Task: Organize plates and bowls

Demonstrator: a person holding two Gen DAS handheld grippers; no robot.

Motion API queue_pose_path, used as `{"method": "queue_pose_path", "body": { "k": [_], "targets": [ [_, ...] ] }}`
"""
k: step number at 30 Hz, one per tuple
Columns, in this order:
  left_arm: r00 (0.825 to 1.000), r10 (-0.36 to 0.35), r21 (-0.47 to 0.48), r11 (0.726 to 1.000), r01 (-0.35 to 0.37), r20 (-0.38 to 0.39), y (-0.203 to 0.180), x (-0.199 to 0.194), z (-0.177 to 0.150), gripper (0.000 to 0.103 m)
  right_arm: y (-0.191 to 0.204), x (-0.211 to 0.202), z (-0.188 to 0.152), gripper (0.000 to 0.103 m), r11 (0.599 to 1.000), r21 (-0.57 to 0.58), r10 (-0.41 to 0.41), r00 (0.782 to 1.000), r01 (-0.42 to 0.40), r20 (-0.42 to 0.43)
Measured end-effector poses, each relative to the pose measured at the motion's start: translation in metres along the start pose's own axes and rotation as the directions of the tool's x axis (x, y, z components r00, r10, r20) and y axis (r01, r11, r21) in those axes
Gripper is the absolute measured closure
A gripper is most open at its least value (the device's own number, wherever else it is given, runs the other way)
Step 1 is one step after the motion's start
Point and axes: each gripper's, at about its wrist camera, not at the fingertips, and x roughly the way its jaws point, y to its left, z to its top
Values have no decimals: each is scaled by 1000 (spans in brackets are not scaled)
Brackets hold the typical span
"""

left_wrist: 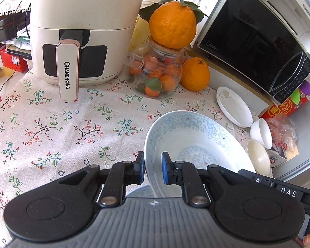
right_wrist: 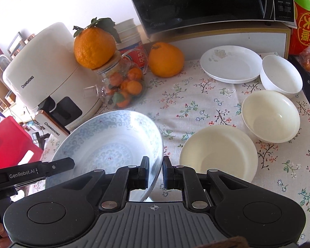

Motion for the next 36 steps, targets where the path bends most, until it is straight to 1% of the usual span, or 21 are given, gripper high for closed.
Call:
{"method": "queue_pose_path", "body": {
  "k": [9, 14, 20, 27, 32, 36],
  "targets": [
    [1000, -2, 27, 1000, 3, -15, 15, -19, -28, 89, 9, -12, -37, 89, 999, -27, 23, 999, -24, -35],
    [999, 14, 27, 1000, -12, -47, 26, -20, -46, 89, 17, -10, -58, 89, 998, -53, 9, 997, -13, -73],
    [998, 28, 45, 999, -26, -57, 32, -21, -60, 89, 21, -8, -77, 88, 997, -73, -7, 994, -2, -110],
    [996, 35, 83, 996, -29, -78, 29, -17, -70, 89, 19, -8, -86, 88, 997, -75, -35, 992, 26, -119],
    [994, 56, 110, 993, -45, -99, 24, -12, -78, 89, 18, -7, -89, 88, 996, -83, -55, 991, 45, -122],
    [993, 70, 127, 990, -58, -93, 23, -11, -81, 89, 18, -4, -91, 88, 996, -78, -57, 989, 47, -135]
  ]
}}
